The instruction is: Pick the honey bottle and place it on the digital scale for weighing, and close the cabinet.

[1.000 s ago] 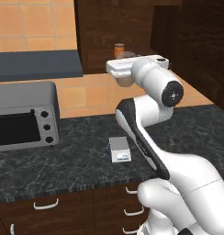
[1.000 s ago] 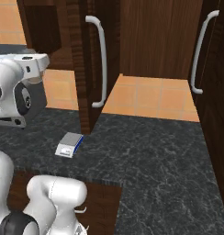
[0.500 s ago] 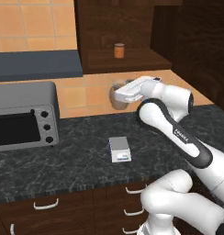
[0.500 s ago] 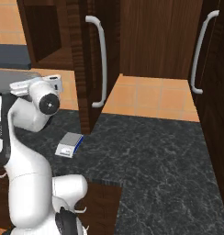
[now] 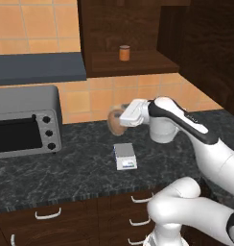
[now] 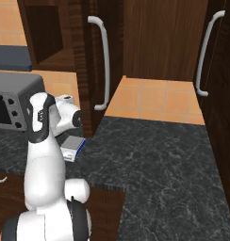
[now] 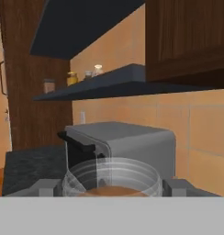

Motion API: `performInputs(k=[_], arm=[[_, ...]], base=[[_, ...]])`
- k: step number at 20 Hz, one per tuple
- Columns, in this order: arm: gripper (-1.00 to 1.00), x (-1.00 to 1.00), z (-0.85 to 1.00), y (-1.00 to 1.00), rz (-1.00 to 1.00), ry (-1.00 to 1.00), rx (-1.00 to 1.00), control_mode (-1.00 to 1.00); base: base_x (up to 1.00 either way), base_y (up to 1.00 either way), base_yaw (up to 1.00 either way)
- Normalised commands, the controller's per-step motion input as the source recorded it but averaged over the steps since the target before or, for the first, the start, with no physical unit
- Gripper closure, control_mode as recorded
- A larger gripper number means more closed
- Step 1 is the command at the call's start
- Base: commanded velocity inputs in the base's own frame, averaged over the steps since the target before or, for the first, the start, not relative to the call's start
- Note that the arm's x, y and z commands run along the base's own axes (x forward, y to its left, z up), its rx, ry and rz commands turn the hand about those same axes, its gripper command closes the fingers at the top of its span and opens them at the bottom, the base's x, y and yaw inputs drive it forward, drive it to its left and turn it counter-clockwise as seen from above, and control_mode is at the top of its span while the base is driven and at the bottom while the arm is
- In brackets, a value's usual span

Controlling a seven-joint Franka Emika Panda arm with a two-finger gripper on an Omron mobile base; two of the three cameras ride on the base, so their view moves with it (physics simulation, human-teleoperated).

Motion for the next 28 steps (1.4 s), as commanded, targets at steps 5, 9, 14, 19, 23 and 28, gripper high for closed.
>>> performInputs(k=[5,9,14,19,23,28], arm=[[1.0,0.0,-0.32,-0.01,0.04,0.04,0.0,-1.0],[1.0,-0.04,-0.1,-0.25,0.0,0.03,0.0,-1.0],[1.0,-0.06,-0.07,-0.34,-0.01,0.07,0.0,-1.0],[1.0,0.05,-0.35,-0.44,0.0,0.13,-0.01,-1.0],[1.0,0.16,-0.29,-0.33,0.0,0.06,0.0,-1.0],[1.0,0.35,-0.4,0.0,0.0,0.04,-0.06,-1.0]], base=[[0.0,0.0,0.0],[0.0,0.0,0.0],[0.0,0.0,0.0],[0.0,0.0,0.0],[0.0,0.0,0.0],[0.0,0.0,0.0]])
